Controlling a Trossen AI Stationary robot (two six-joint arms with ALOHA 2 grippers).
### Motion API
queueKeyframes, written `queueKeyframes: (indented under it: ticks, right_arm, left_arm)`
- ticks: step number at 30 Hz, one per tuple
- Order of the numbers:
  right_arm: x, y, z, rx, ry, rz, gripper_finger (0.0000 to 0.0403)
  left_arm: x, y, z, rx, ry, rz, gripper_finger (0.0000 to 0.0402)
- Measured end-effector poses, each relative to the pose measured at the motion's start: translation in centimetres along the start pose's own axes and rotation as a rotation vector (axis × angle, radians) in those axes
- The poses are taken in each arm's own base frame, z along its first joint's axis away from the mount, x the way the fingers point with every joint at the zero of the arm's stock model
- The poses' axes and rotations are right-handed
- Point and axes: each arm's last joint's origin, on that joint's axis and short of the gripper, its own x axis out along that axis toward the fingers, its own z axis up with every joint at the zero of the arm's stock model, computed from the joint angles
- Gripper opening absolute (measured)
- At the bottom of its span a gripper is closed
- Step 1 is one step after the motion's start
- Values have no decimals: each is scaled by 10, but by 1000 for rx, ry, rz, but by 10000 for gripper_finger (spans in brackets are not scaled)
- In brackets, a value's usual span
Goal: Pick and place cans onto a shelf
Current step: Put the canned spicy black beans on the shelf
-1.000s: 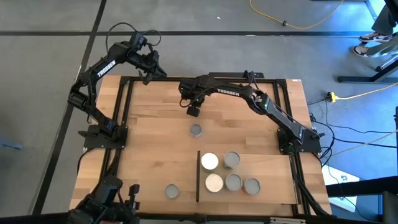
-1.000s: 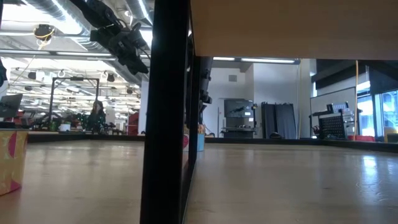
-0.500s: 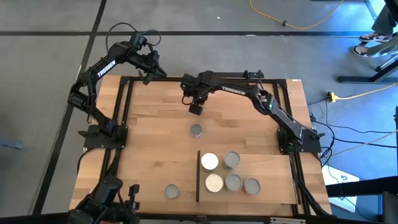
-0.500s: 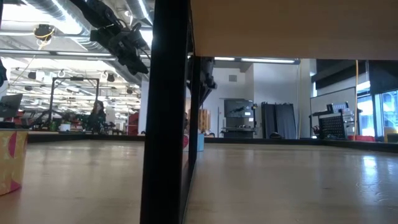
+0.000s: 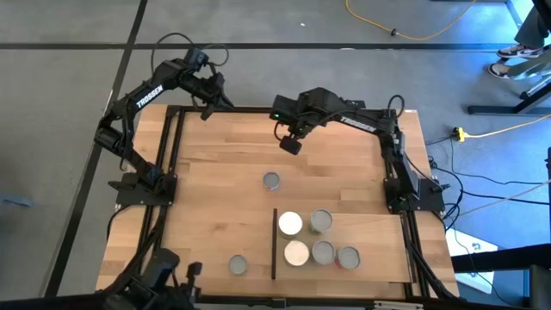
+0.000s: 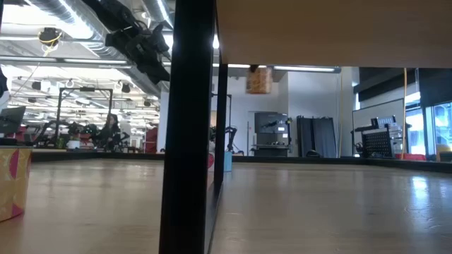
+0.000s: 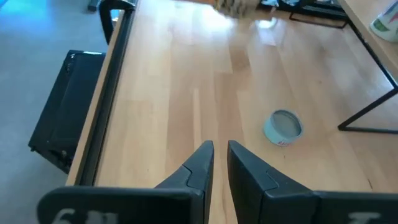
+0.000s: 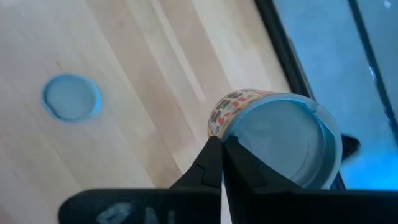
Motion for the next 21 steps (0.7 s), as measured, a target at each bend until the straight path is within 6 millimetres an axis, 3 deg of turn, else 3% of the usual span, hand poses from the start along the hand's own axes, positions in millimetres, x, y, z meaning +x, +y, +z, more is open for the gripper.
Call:
queueKeyframes:
  ticks: [11,21]
  right_arm:
    - [-63,18,-28,42,-134,87,2]
    - [-119,29,-65,192,-237,202,2]
  left_arm:
    - [35,-27,21,126,-3,-137,39]
    - [60,-57,42,279,-199,-410,39]
